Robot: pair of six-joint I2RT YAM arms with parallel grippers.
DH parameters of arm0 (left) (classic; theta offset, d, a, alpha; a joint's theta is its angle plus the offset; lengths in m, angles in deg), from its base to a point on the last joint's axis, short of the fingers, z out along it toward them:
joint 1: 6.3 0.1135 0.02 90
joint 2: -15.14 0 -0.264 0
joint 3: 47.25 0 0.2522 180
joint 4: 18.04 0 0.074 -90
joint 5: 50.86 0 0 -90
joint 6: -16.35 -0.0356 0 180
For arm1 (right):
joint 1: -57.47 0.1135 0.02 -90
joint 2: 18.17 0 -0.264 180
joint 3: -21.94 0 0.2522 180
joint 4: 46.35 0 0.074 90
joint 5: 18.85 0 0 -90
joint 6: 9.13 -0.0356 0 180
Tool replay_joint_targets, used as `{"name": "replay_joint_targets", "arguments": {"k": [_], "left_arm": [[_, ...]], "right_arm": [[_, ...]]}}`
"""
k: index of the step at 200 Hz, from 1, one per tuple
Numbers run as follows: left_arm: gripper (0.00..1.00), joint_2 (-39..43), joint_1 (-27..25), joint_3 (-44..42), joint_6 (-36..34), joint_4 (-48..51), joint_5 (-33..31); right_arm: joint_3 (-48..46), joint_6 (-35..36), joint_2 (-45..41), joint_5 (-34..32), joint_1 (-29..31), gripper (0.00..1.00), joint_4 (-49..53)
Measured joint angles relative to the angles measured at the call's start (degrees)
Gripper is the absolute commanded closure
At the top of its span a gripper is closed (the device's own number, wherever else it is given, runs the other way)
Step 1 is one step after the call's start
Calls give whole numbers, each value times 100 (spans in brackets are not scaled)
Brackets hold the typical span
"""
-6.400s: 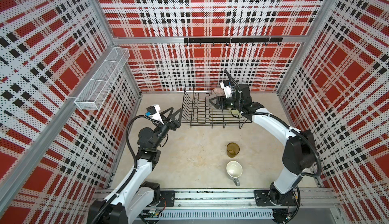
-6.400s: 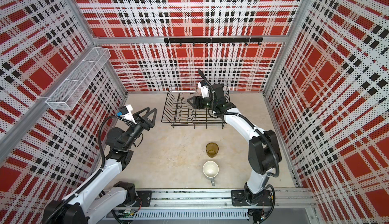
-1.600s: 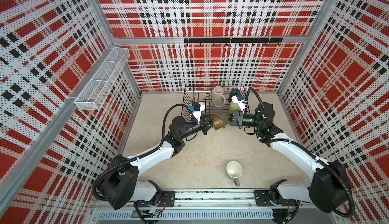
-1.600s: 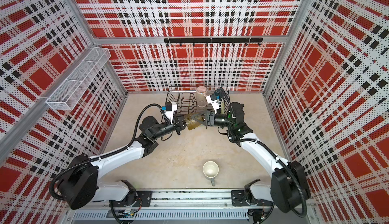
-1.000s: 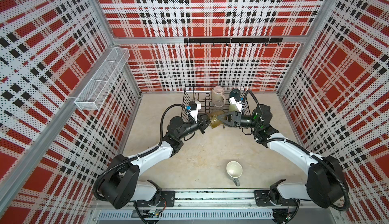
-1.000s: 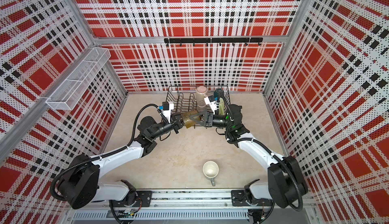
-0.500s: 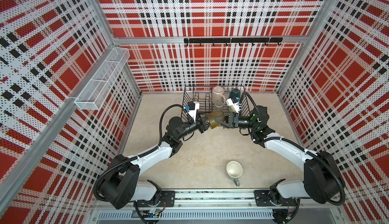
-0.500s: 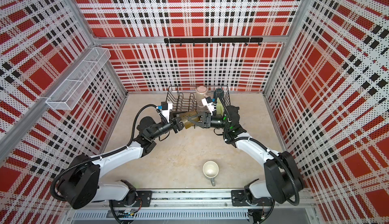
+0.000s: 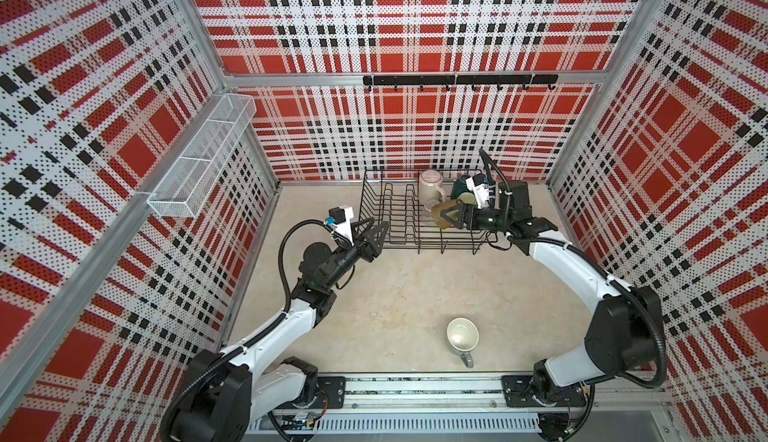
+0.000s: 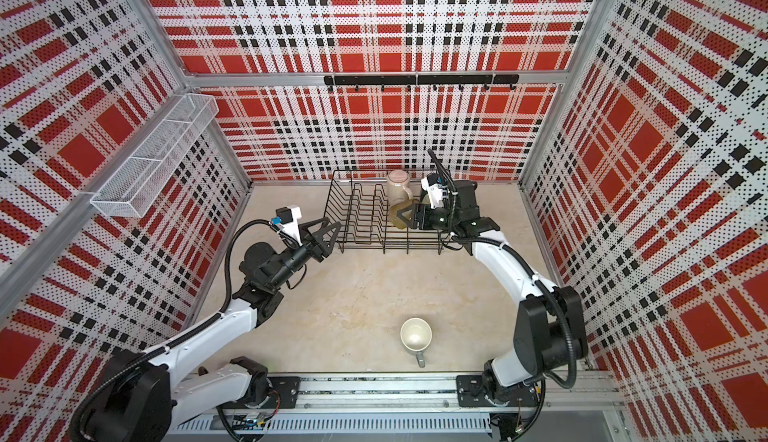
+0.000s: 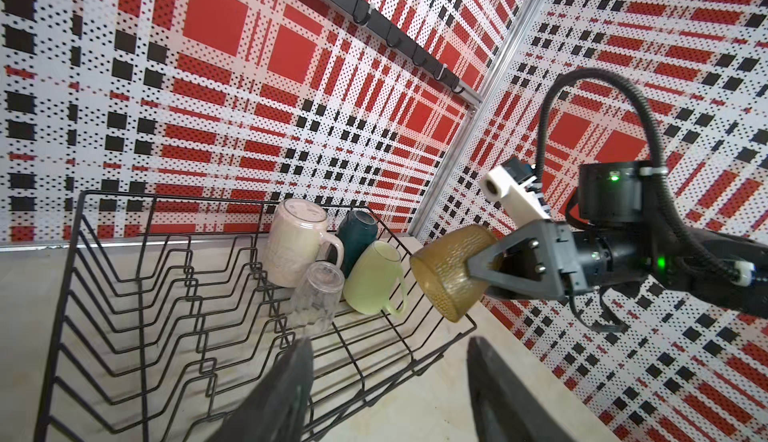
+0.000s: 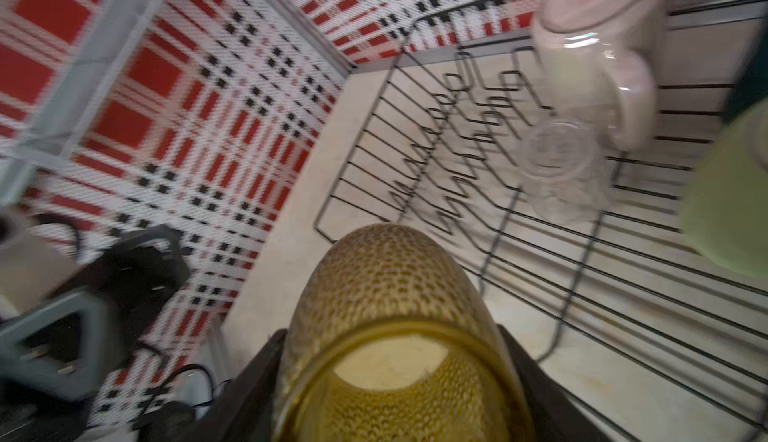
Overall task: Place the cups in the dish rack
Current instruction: 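Move the olive glass over the rack with the right gripper while the left gripper withdraws, then lower the olive glass into the rack while the left gripper reaches for the cream mug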
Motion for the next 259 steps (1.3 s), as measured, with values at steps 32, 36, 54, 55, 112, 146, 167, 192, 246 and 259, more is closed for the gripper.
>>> {"name": "replay_joint_targets", "arguments": {"k": [32,36,54,55,112,146,167,192,246,259], "left_arm": [[30,225,-420,7,-485,719,-282],[30,236,-511,9,-557,828,-330],[30,247,-837,11,-791,1241,-492],[30,247,-850,11,-798,1255,-501],[23,179,-1569,52,-1191,1836,-892],[22,-232,-2022,223,-1386,1987,-911],[21,-570,-2330,260,-1438,1998,-874],[20,-1034,-2684,393,-1510,2173,-841],[19,-1532,-3036,903,-1615,2664,-675],[19,-1611,-3075,975,-1637,2702,-636]], "right_arm": [[127,651,605,-1239,2,44,682],[153,704,671,-1355,4,43,741],[223,890,872,-1801,4,43,892],[227,896,879,-1812,4,43,898],[669,1287,1482,-2793,11,43,1054],[675,1447,1711,-3316,44,42,1008],[713,1499,1784,-3515,72,39,931],[787,1567,1947,-3679,131,36,911],[782,1556,2074,-3654,175,24,931],[782,1534,2074,-3585,175,22,931]]}}
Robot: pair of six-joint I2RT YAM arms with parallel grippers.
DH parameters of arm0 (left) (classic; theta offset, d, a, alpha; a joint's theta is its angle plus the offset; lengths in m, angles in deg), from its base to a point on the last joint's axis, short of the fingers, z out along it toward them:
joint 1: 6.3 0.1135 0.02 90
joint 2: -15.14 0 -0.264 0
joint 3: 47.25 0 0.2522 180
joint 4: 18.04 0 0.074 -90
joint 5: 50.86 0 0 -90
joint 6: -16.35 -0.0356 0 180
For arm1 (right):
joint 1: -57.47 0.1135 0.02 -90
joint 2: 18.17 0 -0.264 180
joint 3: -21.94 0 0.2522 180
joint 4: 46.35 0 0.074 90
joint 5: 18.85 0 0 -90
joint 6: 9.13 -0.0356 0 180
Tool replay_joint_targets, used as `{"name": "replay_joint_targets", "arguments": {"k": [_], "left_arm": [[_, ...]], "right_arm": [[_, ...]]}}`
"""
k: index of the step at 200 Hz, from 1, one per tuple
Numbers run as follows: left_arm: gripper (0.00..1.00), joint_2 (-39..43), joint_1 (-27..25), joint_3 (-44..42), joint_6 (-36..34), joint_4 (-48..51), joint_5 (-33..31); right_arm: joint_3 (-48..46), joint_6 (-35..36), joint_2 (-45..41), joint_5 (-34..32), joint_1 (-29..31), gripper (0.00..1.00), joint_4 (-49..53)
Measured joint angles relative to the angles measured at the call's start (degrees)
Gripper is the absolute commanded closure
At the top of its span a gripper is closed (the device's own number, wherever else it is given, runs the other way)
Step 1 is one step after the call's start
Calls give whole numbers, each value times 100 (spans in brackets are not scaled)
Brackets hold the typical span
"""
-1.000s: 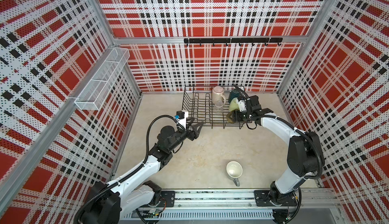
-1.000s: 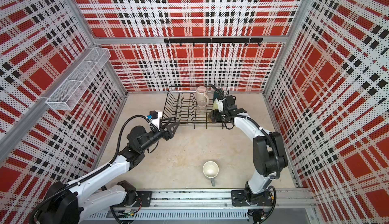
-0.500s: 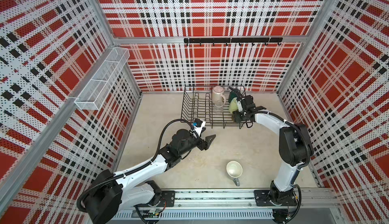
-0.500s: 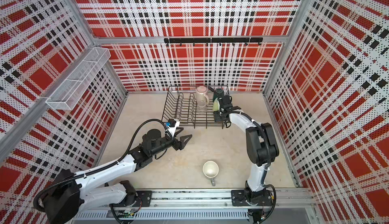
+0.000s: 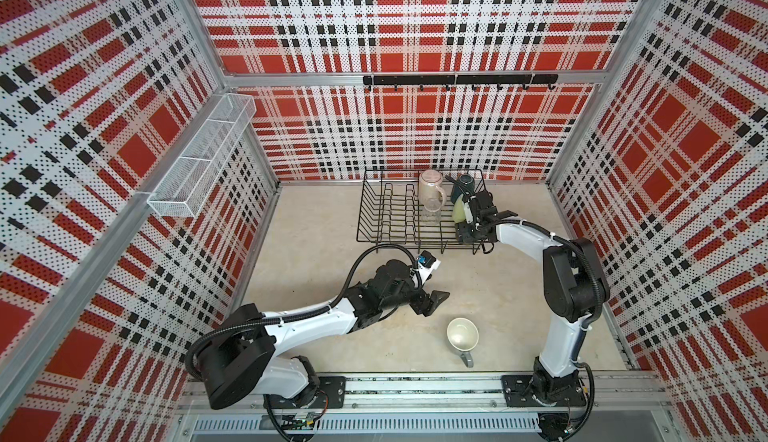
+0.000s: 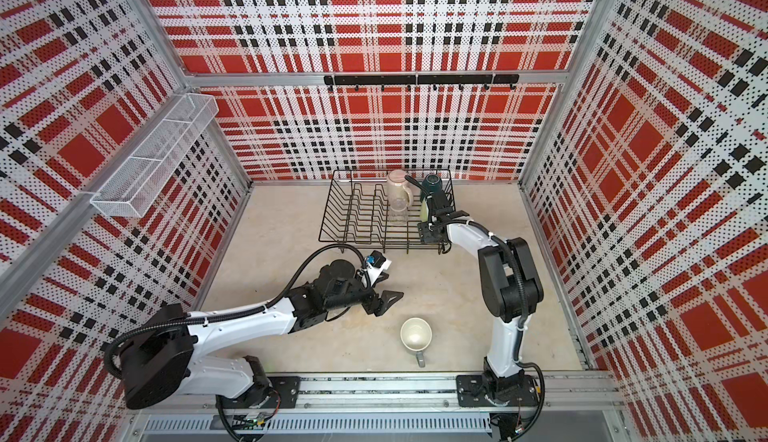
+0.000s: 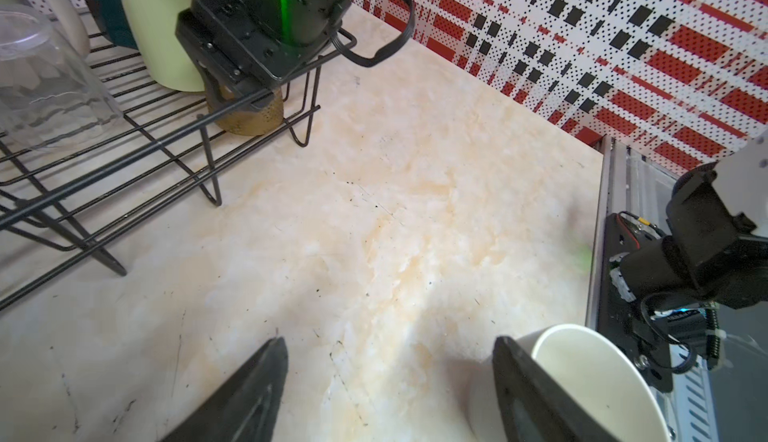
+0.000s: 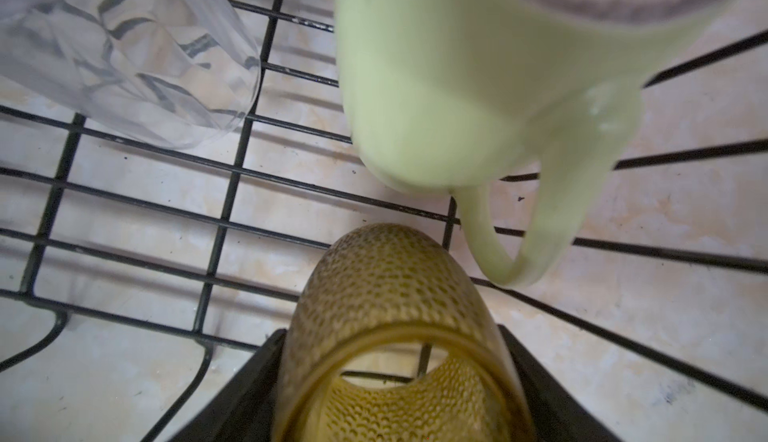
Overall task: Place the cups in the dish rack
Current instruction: 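Lower the olive glass into the rack while the left gripper reaches for the cream mug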
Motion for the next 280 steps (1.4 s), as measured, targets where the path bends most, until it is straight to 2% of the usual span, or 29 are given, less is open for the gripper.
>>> {"name": "replay_joint_targets", "arguments": {"k": [36,99,104,107,110,140,163,181,230,280], "left_arm": [[16,-251,-107,157,-26,149,44],[18,-540,-262,413,-59,472,42],[18,-560,-284,442,-76,518,46],[18,-566,-293,459,-94,546,50],[18,-575,-310,483,-114,590,52],[19,-704,-426,697,-254,1010,74],[18,-863,-507,907,-352,1309,76],[19,-911,-551,1012,-442,1469,17],[19,-911,-570,1110,-603,1585,-101],[18,-774,-557,1119,-636,1615,-59]], "right_arm": [[2,-52,-2,48,0,14,20],[-149,-109,-422,-197,20,9,168],[-216,-122,-520,-214,15,7,166],[-254,-122,-575,-214,15,2,162],[-291,-131,-634,-229,7,0,168],[-671,-201,-1635,-236,-83,0,116],[-1038,-210,-2677,-214,-131,0,-275],[-1224,-205,-3097,-146,-160,0,-533],[-1257,-208,-2859,37,-170,0,-374],[-837,-127,-2459,240,-170,4,529]]}}
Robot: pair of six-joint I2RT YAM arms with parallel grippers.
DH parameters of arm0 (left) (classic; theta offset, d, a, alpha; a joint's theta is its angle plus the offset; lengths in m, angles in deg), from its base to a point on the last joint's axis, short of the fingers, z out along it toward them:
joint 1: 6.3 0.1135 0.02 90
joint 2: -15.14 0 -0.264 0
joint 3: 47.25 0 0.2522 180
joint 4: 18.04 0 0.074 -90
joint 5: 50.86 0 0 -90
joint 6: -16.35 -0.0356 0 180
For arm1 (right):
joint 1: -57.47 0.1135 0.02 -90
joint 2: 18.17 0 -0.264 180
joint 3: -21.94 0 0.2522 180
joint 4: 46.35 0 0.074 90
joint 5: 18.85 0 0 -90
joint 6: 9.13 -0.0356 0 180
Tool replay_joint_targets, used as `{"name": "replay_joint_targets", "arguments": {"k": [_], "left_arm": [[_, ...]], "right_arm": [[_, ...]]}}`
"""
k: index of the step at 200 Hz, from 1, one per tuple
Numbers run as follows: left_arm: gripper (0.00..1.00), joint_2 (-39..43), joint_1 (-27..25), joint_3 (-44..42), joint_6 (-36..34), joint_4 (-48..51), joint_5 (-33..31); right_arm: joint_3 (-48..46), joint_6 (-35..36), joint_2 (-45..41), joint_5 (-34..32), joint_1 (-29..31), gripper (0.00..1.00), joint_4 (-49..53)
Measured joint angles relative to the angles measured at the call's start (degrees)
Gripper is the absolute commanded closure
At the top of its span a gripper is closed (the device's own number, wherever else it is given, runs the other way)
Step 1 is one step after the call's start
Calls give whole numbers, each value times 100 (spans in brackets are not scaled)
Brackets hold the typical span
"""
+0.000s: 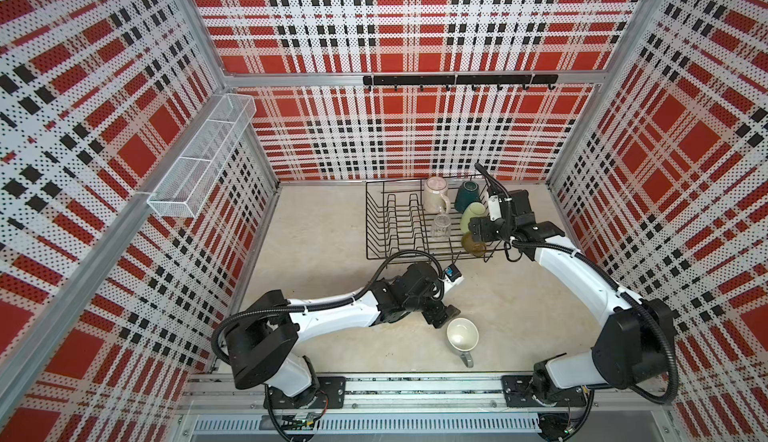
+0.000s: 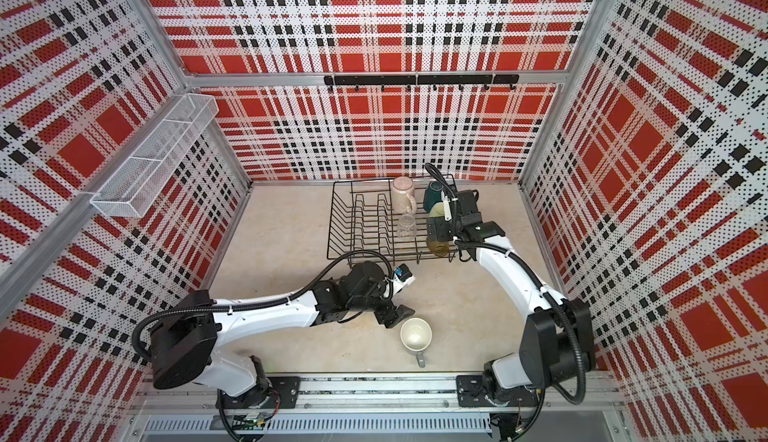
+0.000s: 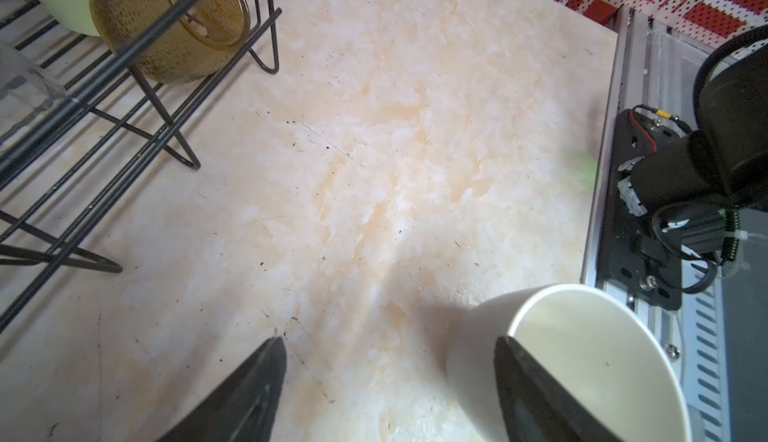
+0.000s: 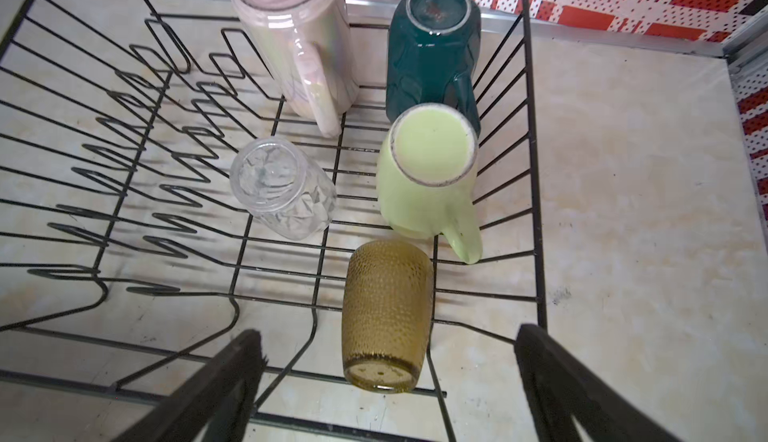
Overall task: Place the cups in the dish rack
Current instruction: 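Lower the olive glass into the rack while the left gripper reaches for the cream mug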
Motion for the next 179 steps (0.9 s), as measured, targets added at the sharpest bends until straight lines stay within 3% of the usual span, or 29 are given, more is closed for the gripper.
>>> {"name": "replay_joint_targets", "arguments": {"k": [98,153,179], "left_arm": [[18,1150,815,-472,9,-160,227],[19,1305,1010,-623,9,-284,295],[19,1309,1054,-706,11,-293,321]], "right_arm": [[933,133,1467,177,0,12,1390],[1176,197,1825,216,0,15,1766],[1239,197,1932,249,0,23,1784]]}}
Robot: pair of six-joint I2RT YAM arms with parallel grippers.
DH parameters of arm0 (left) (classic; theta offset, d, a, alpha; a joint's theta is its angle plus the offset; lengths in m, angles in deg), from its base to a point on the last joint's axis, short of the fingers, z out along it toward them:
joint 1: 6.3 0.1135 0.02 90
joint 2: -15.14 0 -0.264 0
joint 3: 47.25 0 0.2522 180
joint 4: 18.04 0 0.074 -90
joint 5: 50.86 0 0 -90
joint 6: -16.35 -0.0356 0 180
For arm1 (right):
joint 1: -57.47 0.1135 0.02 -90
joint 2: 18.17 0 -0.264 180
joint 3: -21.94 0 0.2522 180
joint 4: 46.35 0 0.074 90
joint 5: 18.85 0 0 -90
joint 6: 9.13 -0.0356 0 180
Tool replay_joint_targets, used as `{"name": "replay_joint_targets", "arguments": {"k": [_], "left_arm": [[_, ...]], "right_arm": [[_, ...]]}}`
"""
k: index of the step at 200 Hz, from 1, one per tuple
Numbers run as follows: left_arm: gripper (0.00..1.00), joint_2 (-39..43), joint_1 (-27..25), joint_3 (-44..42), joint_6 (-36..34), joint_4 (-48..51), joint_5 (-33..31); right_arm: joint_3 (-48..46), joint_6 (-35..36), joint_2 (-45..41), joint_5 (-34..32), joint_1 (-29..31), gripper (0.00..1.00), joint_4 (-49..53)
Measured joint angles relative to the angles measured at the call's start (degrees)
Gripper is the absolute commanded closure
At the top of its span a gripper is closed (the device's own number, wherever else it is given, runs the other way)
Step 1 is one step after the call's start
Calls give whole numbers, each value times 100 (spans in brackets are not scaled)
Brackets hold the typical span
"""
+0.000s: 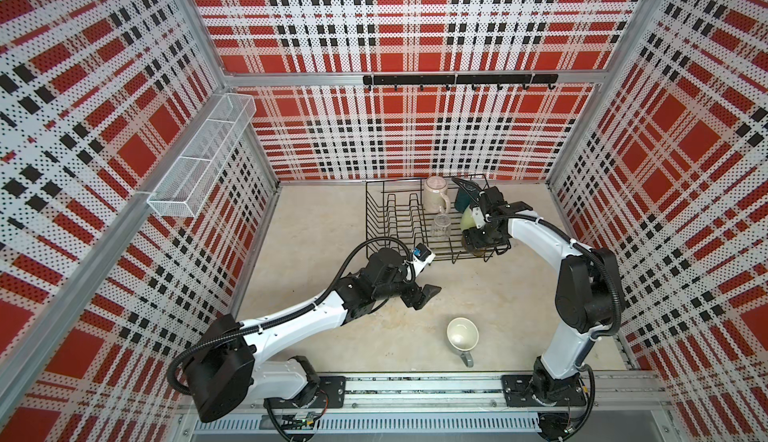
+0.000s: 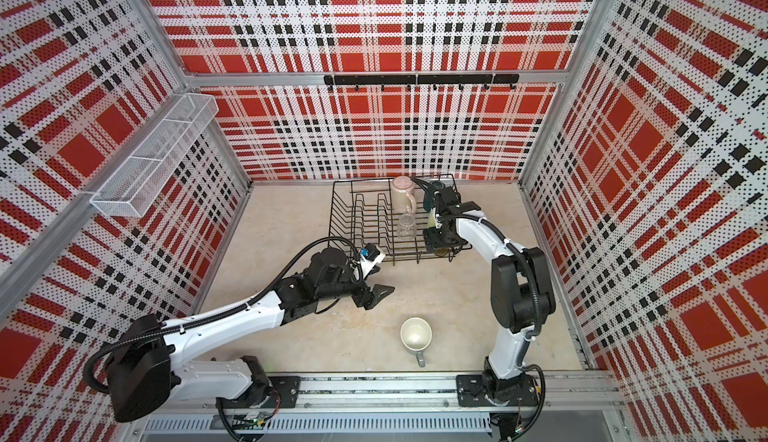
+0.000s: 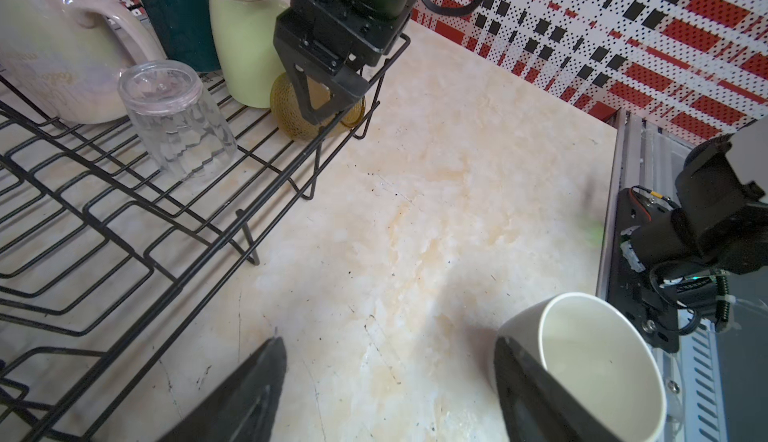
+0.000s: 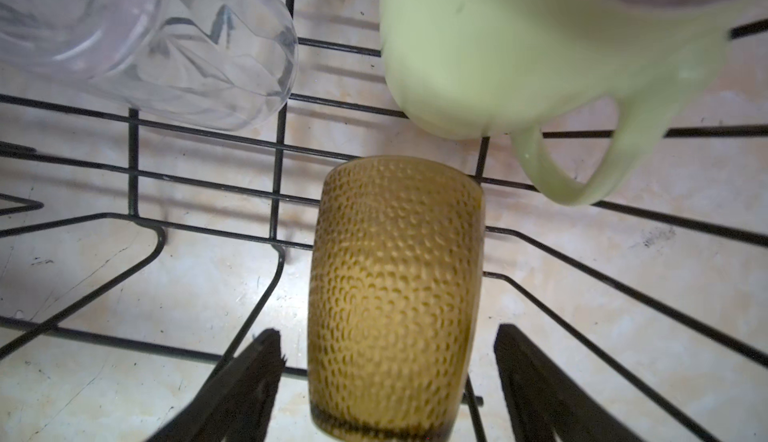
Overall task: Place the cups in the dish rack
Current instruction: 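Lower the olive glass into the rack while the left gripper reaches for the cream mug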
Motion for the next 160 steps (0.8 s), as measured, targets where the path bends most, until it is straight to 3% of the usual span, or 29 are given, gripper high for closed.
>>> {"name": "replay_joint_targets", "arguments": {"k": [50,85,107,160], "left_arm": [[19,52,46,-52,0,-35,15],[19,79,66,-94,7,-133,35],[19,79,66,-136,15,-166,50],[19,79,70,-151,35,-315,90]], "right_arm": [[219,20,153,-138,0,34,243],[341,26,153,-267,0,36,413],[629,72,157,-378,-9,44,717],[1281,155,269,-595,-116,42,1161]]}}
